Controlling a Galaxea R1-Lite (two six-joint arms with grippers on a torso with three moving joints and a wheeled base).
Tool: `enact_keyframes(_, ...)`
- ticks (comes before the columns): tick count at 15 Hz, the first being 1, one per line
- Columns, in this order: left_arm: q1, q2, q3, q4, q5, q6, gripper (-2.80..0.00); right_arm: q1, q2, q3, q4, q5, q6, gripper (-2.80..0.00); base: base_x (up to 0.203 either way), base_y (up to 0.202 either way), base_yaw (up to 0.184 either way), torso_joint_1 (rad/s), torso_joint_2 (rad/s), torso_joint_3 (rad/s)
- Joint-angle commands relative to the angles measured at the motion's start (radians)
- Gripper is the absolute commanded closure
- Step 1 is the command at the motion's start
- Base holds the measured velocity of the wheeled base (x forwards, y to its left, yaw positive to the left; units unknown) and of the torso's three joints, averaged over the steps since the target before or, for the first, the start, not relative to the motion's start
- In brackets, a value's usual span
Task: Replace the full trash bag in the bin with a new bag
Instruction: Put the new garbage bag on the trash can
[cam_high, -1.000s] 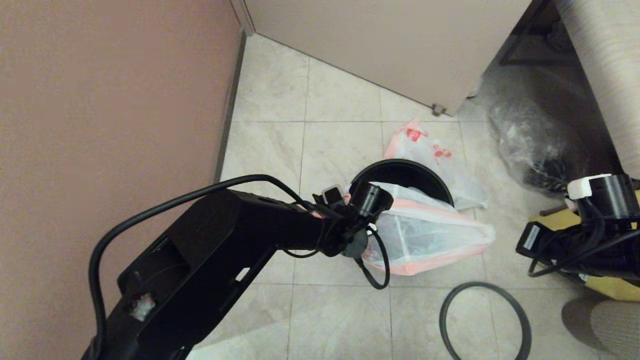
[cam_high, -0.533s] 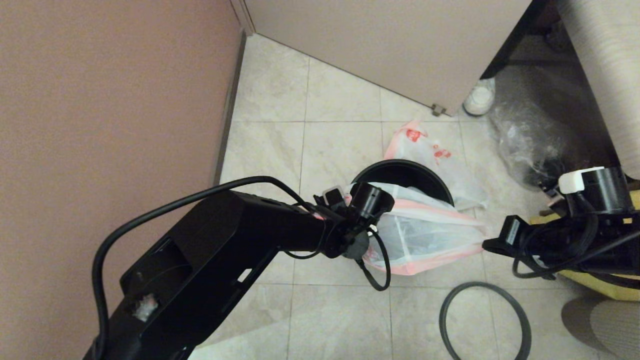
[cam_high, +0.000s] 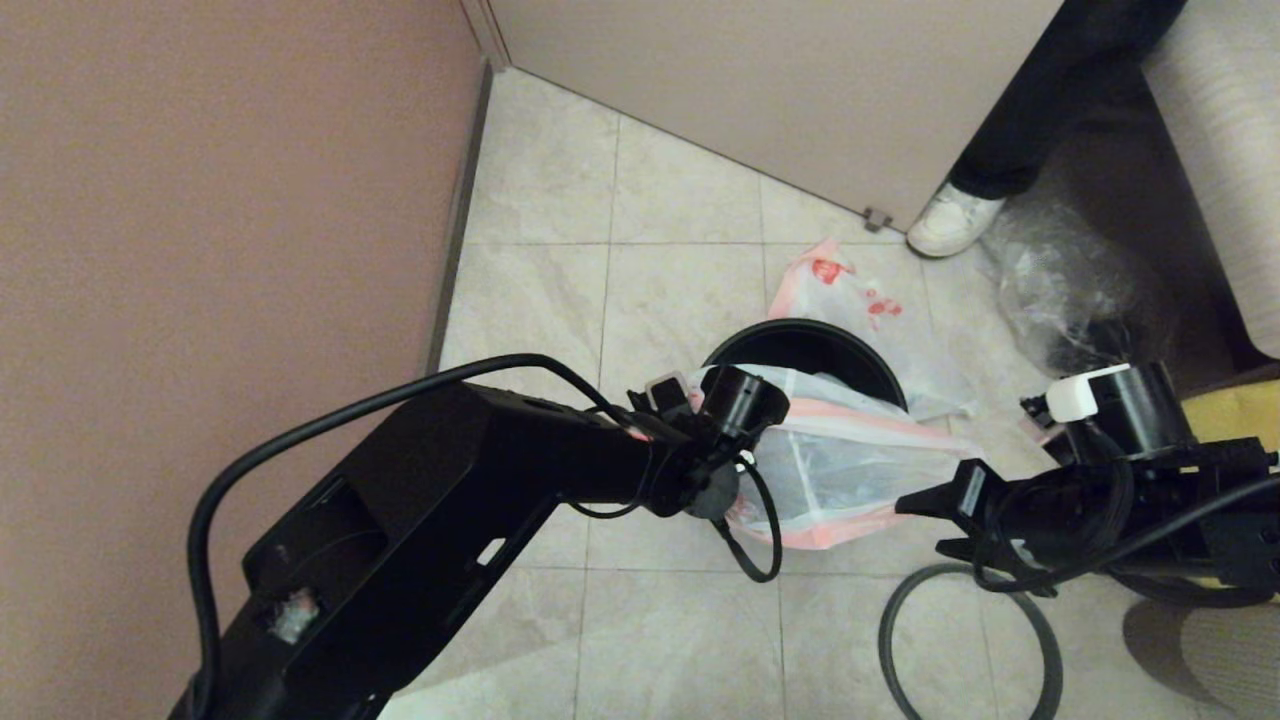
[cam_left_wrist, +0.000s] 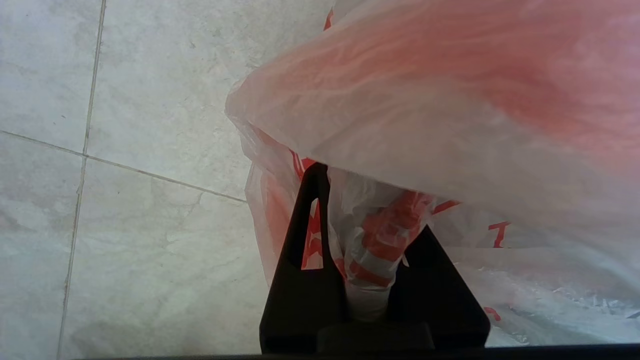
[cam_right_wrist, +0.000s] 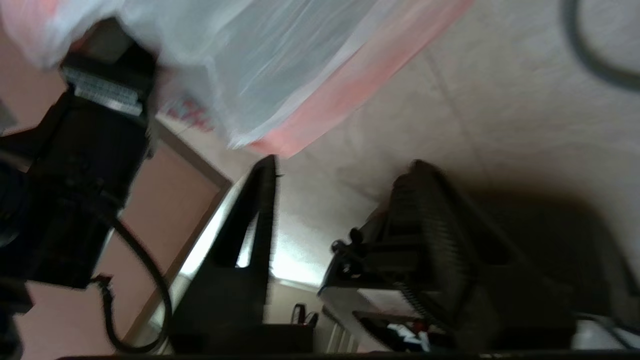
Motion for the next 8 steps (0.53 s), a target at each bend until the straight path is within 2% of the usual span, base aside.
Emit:
enact_keyframes(1,0.0,-0.001,0.0,0.001,0.003,-0.005,0.0,0.01,0.053,-0.014,-0.004,0.001,0.01,-2.8,0.0,0.0,0.0,0.0,0.0,0.0)
enact_keyframes(5,0.001,-0.006,0.0,0.001,0.003,-0.005,0.0,-0.017,0.187,-0.069,-0.096,-0.001,0.01,-2.8,0.0,0.0,0.0,0.0,0.0,0.0)
enact_keyframes(8,0.004,-0.014,0.0,0.001,0.003,-0.005,0.0,-0.043,0.27,-0.136,-0.114,-0.002,0.01,-2.8,0.0,0.0,0.0,0.0,0.0,0.0)
